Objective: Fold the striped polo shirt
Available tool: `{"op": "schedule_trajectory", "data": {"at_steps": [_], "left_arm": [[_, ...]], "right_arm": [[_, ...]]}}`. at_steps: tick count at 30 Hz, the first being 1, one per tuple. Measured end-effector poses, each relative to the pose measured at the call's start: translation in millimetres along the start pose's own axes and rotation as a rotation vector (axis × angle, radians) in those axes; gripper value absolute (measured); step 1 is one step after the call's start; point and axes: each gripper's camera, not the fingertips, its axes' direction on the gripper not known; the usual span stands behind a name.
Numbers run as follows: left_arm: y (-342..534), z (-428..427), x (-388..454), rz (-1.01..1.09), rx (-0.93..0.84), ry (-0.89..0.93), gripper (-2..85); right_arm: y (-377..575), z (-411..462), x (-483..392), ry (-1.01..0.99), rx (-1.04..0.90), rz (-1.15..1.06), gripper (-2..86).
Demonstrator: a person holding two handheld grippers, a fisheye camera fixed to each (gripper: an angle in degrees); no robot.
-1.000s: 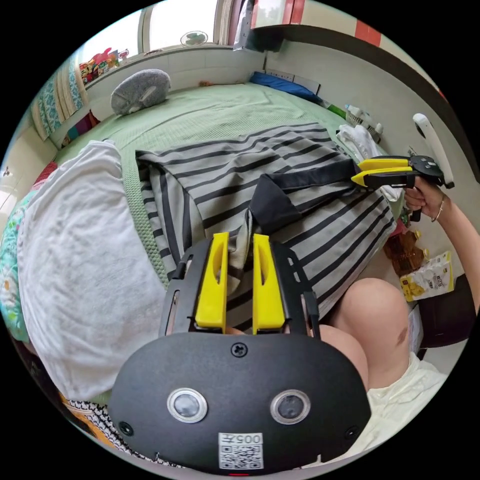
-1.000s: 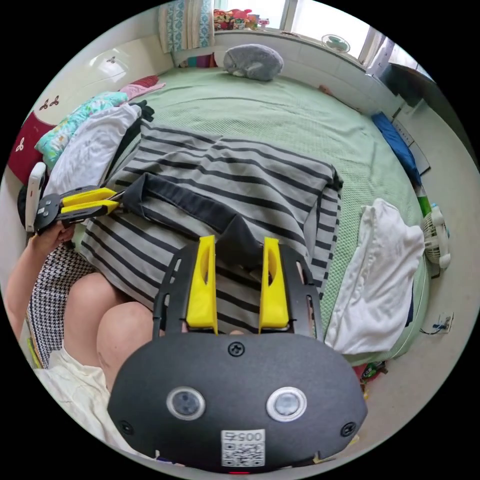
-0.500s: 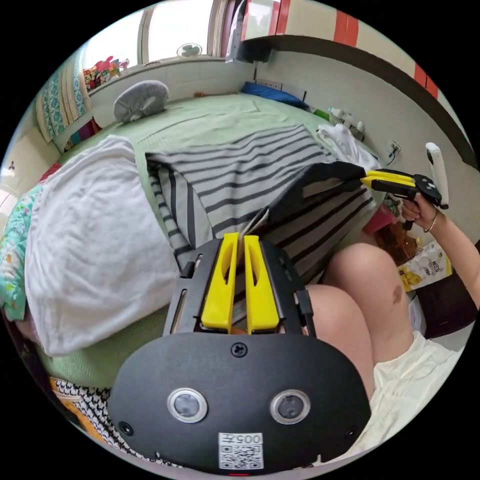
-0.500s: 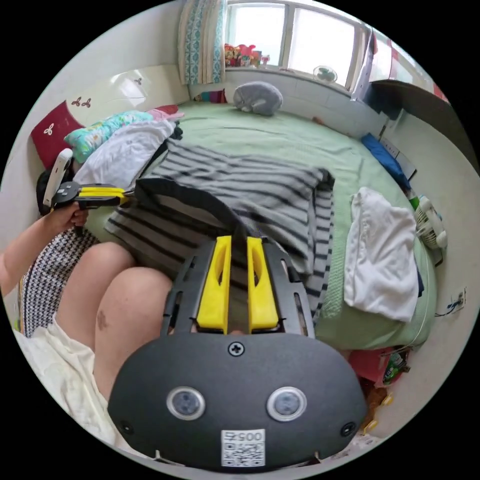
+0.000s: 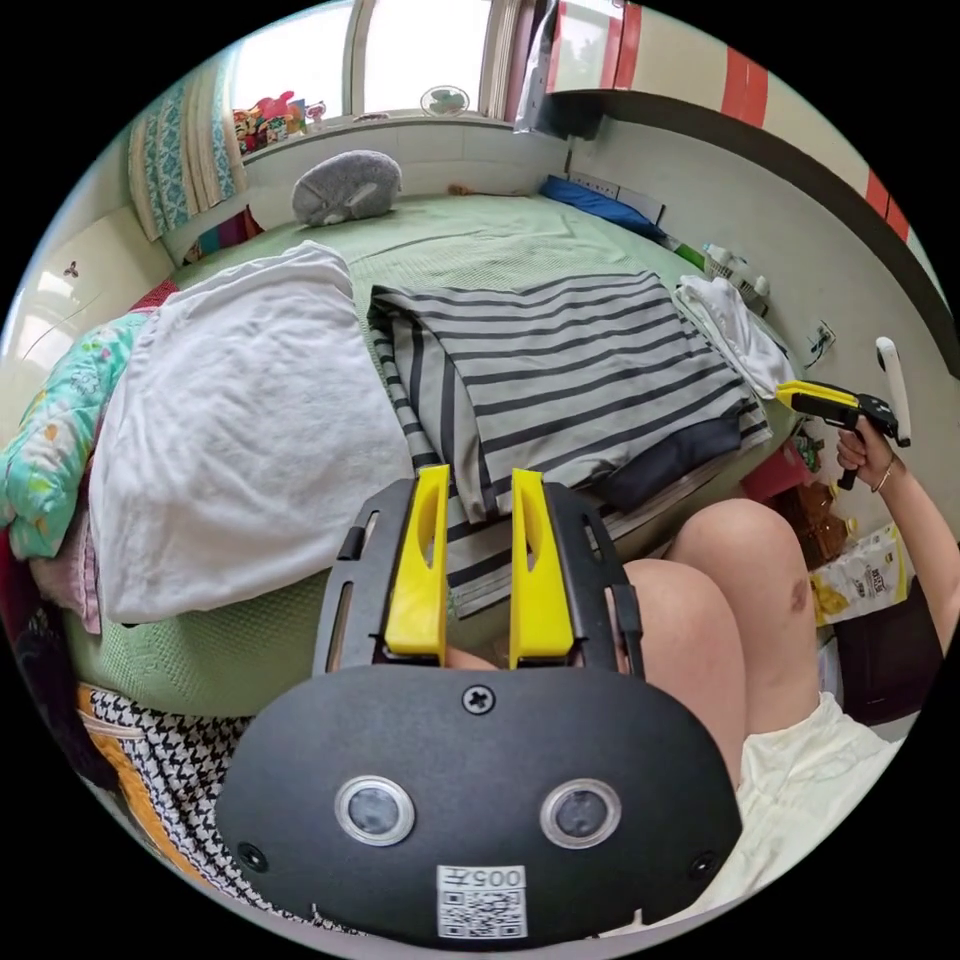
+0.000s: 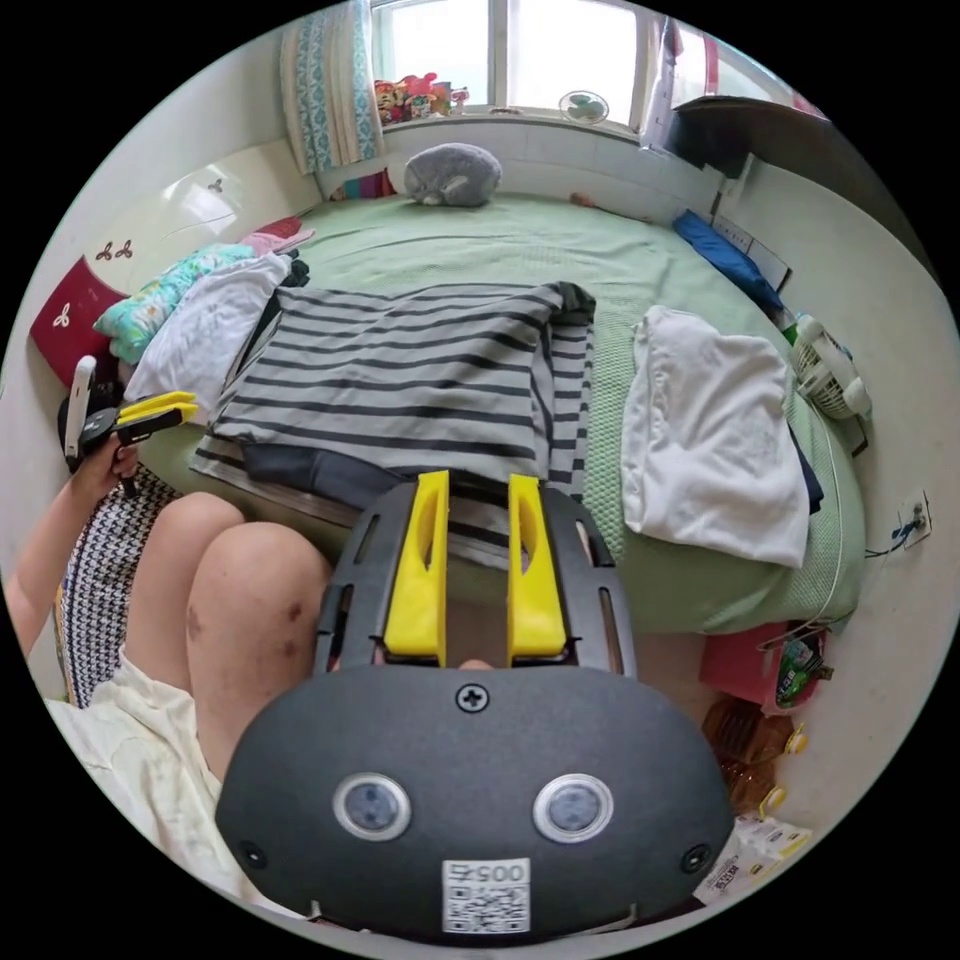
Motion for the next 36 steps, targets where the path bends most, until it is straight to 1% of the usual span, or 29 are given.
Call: {"op": "schedule_trajectory", "data": {"at_steps": [2, 4, 9, 15, 19, 21, 24, 26, 27, 30, 32, 36], "left_arm": [[-4.3, 7.5, -5.5, -0.027, -0.009, 0.019, 12.9], [-6.5, 15.3, -8.7, -0.048, -0.023, 0.024, 13.4], [-10.9, 34.9, -12.4, -0.062, -0.051, -0.001, 13.4], [-14.1, 53.3, -16.1, -0.089, -0.081, 0.014, 11.6], [-13.0, 61.7, -12.3, -0.070, -0.100, 0.006, 9.9], [-11.7, 60.1, -9.7, -0.067, -0.091, 0.017, 7.9], [-9.3, 51.4, -4.0, -0.045, -0.069, -0.018, 4.7], [-8.2, 43.3, -0.9, -0.020, -0.080, -0.071, 2.9], [-7.8, 40.9, -0.4, -0.012, -0.077, -0.070, 2.6], [-3.9, 26.1, -2.4, -0.025, -0.035, -0.037, 1.6], [0.7, 17.5, -5.7, -0.063, -0.013, 0.016, 1.2], [11.9, 14.3, -3.6, -0.070, -0.017, 0.022, 1.3]], "right_arm": [[-4.2, 4.6, 8.1, 0.001, 0.003, 0.011, 11.2], [-7.3, 11.7, 12.4, 0.006, -0.007, 0.013, 12.2], [-14.5, 38.3, 27.3, 0.033, -0.082, 0.065, 12.1], [-16.0, 56.6, 36.5, -0.013, -0.088, 0.131, 8.7], [-13.8, 62.4, 31.6, 0.001, -0.092, 0.135, 6.9], [-11.9, 59.3, 29.3, 0.012, -0.071, 0.143, 5.2], [-10.1, 49.2, 27.0, -0.032, -0.033, 0.142, 4.1], [-10.3, 39.5, 26.7, -0.033, -0.016, 0.149, 4.0], [-10.3, 36.8, 26.5, -0.032, -0.011, 0.148, 4.0], [-9.6, 24.3, 25.6, -0.046, 0.012, 0.150, 4.0], [-7.9, 15.2, 22.8, -0.057, 0.027, 0.146, 4.0], [-3.8, 4.8, 15.9, -0.055, 0.033, 0.124, 4.0]]}}
